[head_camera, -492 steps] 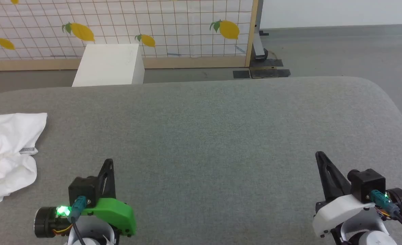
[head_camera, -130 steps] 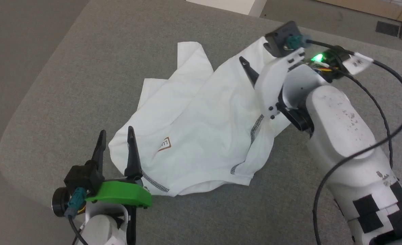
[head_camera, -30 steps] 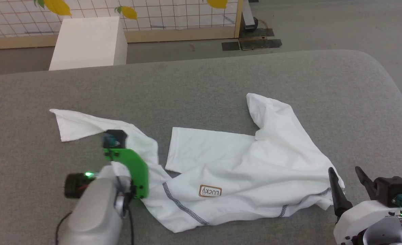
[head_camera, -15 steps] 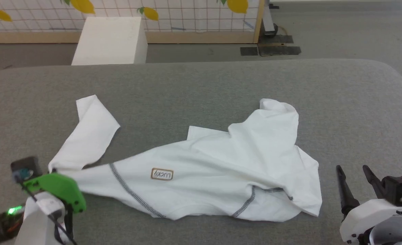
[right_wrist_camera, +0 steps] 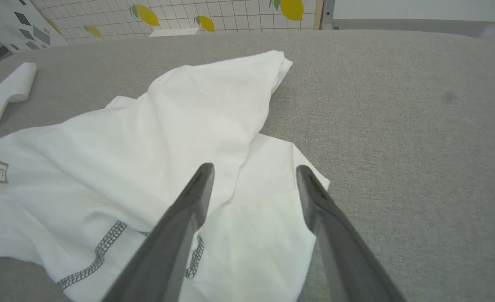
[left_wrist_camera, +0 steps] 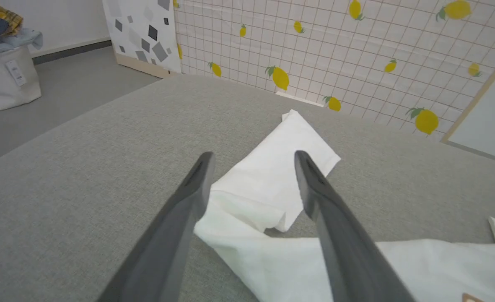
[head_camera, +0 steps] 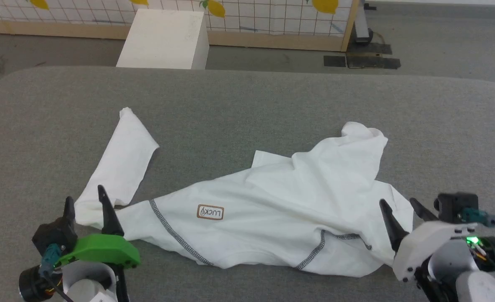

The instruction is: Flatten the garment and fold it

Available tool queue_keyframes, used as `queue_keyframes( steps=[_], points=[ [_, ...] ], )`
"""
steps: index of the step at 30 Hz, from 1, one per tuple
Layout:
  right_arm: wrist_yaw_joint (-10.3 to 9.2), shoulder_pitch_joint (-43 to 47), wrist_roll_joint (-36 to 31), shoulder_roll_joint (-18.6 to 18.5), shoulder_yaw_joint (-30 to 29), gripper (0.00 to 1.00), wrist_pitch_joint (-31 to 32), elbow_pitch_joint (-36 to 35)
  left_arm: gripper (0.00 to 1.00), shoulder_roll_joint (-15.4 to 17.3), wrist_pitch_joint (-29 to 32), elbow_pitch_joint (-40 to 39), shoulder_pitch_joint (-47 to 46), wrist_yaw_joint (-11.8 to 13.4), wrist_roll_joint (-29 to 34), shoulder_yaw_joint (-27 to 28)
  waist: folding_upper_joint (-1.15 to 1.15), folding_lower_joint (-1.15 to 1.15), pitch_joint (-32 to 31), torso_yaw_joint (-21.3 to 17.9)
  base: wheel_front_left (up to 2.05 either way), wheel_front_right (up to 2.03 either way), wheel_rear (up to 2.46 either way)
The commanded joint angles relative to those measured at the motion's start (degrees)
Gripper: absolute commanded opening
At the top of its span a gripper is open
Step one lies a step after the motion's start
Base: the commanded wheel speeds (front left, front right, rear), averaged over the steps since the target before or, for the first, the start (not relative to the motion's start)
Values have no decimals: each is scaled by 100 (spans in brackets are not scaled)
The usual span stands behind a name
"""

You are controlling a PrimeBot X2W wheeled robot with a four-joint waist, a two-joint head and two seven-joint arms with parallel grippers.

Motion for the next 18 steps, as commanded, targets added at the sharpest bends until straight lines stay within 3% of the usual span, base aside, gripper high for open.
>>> queue_keyframes(
  steps=[1,9,14,15,16,17,18],
  points=[
    [-8,-312,31,-5,19,100,146,100,100,-55,-86,-102,45,-43,101,-42,66,0,120,104,0,0,0],
    [-8,-1993,169,-5,-333,100,1003,1549,100,-279,-165,-647,-202,-152,419,-149,66,0,490,365,0,0,0],
    [-8,-2795,-128,-5,-622,100,1476,2587,100,-365,-166,-737,-343,-233,450,-235,66,0,711,568,0,0,0],
    [-8,-2946,-91,-5,-614,73,1522,2755,100,-376,-166,-733,-372,-246,445,-262,66,0,753,616,0,0,0],
    [-8,-3082,-105,-5,-544,25,1558,2881,100,-385,-167,-720,-398,-256,429,-282,66,0,790,654,0,0,0],
    [-8,-3187,-161,-5,-494,7,1547,2937,100,-390,-167,-706,-418,-261,416,-295,66,0,815,681,0,0,0],
    [-8,-3328,-253,-5,-485,0,1450,2959,100,-395,-167,-689,-441,-267,409,-309,66,0,840,709,0,0,0]
  ],
)
